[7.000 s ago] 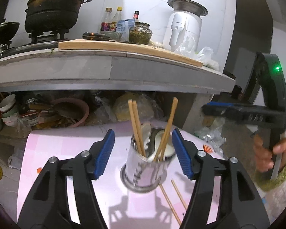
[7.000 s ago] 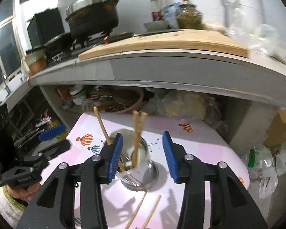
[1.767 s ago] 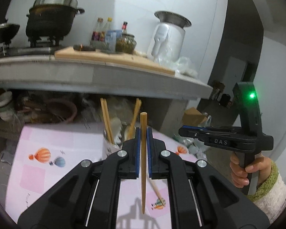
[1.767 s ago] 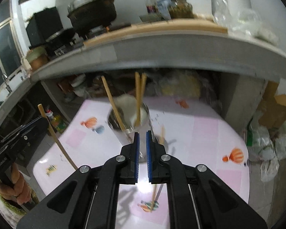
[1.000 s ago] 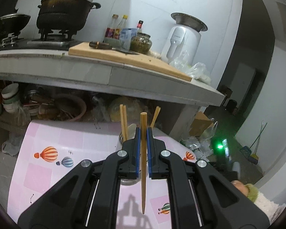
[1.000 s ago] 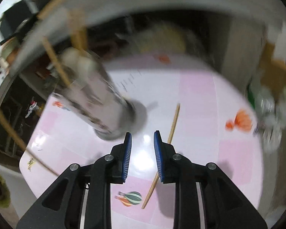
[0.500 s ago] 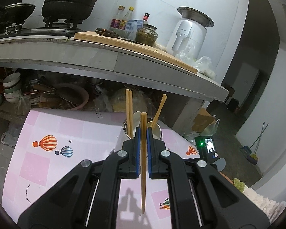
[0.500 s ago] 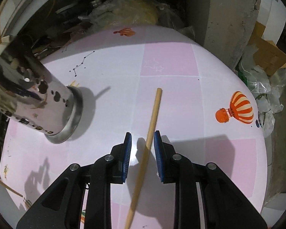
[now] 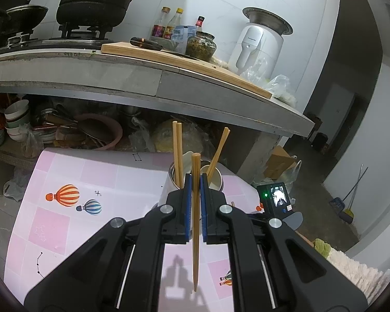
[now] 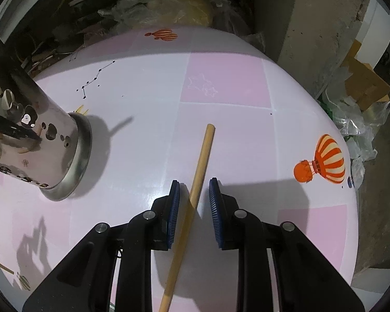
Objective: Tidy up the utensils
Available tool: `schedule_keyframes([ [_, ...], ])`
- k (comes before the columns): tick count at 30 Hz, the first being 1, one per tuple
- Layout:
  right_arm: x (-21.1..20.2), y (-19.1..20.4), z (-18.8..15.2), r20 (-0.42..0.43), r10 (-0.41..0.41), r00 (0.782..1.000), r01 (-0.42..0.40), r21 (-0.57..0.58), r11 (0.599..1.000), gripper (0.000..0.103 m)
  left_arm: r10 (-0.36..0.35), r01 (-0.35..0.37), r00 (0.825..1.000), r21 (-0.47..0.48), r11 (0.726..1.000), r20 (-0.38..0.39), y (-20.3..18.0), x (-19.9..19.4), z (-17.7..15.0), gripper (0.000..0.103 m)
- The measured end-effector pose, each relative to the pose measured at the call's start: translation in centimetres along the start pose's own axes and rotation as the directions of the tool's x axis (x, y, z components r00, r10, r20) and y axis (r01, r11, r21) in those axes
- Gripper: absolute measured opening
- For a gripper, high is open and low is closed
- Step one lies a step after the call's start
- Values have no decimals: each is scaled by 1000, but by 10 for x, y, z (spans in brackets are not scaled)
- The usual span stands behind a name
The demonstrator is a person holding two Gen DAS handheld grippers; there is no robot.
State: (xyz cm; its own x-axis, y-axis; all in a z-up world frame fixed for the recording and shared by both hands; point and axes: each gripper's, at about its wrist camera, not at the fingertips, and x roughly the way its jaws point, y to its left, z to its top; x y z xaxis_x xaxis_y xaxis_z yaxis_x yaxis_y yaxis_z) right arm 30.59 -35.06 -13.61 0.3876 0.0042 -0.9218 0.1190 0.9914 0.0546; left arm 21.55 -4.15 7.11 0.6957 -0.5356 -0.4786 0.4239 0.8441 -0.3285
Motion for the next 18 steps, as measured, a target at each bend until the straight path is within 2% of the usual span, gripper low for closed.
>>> schedule_keyframes([
  [7, 2, 6, 4, -18, -29, 999, 28, -21, 999, 17, 0, 0, 1000, -1, 1000, 1, 0, 0, 1, 5],
  [12, 3, 10, 6, -39, -34, 999, 33, -21, 999, 7, 1, -1, 1000, -1, 1000, 3, -1, -1, 1, 5],
  [18, -6, 7, 3, -23, -5, 1000, 5, 10, 1000, 7, -3, 3, 1000, -3, 1000, 15, 0, -6, 5, 5],
])
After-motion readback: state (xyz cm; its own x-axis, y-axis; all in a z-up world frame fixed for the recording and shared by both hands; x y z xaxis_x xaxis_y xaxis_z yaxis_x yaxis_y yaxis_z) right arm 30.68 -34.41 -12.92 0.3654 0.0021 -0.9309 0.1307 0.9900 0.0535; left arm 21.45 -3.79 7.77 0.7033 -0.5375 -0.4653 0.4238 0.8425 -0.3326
